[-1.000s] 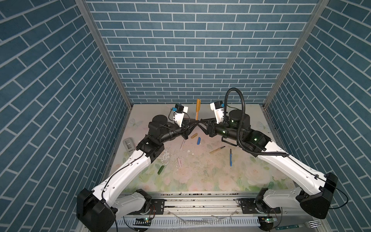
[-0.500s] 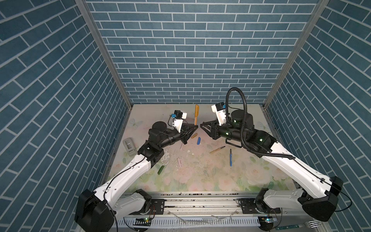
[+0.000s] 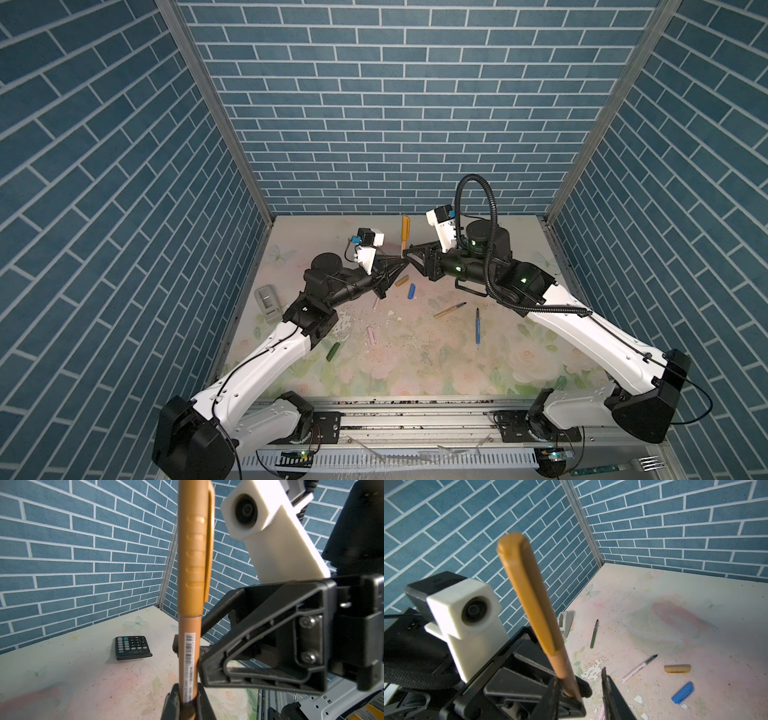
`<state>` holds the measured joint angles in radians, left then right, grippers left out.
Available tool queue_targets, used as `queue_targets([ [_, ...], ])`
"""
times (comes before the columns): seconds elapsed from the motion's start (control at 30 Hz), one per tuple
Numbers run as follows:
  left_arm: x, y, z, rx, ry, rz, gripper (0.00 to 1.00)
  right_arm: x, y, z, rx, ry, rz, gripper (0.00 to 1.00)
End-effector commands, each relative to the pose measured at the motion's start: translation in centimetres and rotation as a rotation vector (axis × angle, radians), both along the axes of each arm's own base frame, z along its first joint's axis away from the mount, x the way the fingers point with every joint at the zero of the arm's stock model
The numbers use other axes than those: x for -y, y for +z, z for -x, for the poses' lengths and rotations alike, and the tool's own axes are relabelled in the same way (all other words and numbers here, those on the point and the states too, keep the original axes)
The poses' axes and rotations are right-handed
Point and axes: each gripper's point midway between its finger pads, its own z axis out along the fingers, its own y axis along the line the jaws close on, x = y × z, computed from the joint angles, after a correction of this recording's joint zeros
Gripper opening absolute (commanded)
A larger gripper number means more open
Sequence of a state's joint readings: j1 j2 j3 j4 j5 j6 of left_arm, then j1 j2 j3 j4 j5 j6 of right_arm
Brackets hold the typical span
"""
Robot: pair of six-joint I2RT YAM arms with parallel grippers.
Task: Insert the pens into the pen caps
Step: 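Pull the capped orange pen away with the right gripper while the left releases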
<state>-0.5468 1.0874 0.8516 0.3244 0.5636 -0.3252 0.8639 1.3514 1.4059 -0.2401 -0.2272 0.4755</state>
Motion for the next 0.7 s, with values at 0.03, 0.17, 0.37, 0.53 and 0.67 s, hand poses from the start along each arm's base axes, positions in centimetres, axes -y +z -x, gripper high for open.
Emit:
queue_targets([
  [0.03, 0.0, 0.4, 0.4, 0.020, -0.022, 0.023, 0.00, -0.9, 2.1, -0.1, 0.054, 0.021, -0.067, 0.32],
  [0.17, 0.1, 0.4, 0.4, 0.016, -0.026, 0.029, 0.00, -1.4, 2.1, -0.2, 0.049, 0.035, -0.078, 0.26],
  [0.37, 0.2, 0.4, 0.5, 0.008, -0.032, 0.037, 0.00, -1.6, 1.9, -0.3, 0.042, 0.036, -0.077, 0.16],
  [0.53, 0.0, 0.4, 0.1, -0.008, -0.011, 0.042, 0.05, -1.2, 2.2, -0.2, 0.048, 0.023, -0.080, 0.12],
  [0.67, -0.7, 0.1, -0.4, -0.024, 0.048, 0.036, 0.57, -0.4, 1.9, -0.9, 0.061, -0.025, -0.036, 0.12],
])
